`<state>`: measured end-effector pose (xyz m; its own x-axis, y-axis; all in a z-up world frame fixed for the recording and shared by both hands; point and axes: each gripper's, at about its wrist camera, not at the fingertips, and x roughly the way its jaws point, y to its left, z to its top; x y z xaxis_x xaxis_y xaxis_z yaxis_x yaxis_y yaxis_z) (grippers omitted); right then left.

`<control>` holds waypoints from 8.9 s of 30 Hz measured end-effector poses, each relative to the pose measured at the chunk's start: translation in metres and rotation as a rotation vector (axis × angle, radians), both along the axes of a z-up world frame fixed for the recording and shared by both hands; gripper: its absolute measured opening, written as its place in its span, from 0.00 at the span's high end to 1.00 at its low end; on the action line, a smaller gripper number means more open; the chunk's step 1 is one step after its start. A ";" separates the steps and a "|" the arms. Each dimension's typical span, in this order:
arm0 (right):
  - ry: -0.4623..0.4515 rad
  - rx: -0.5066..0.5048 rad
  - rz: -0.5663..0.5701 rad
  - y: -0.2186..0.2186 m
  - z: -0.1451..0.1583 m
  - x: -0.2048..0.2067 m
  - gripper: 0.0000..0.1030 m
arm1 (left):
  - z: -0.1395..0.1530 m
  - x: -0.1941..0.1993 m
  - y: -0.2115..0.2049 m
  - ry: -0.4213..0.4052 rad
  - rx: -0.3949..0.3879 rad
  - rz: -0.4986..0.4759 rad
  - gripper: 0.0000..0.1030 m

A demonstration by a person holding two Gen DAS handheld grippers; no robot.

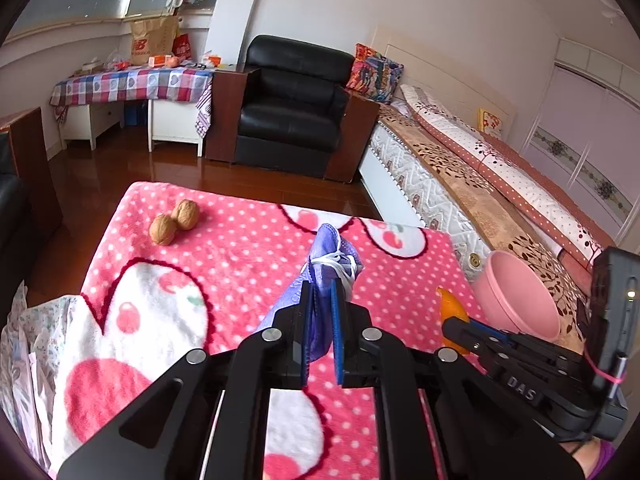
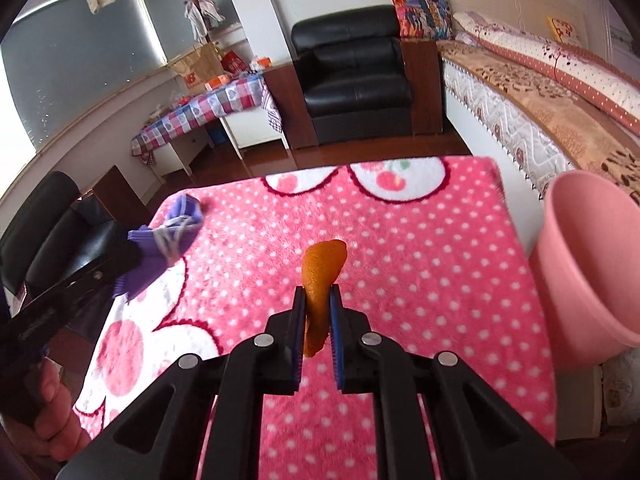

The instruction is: Collect trash

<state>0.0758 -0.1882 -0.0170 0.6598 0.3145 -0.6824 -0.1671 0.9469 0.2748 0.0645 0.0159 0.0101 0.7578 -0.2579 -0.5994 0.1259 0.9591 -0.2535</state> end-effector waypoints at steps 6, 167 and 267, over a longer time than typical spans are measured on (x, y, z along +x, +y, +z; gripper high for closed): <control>-0.044 0.005 -0.011 -0.021 0.016 -0.027 0.90 | 0.008 -0.007 -0.038 -0.027 0.054 -0.024 0.92; -0.193 -0.074 -0.402 -0.178 0.036 -0.082 0.34 | 0.020 -0.009 -0.210 -0.137 0.112 -0.266 0.74; -0.194 -0.047 -0.417 -0.180 0.030 -0.087 0.34 | 0.018 -0.012 -0.215 -0.140 0.116 -0.302 0.74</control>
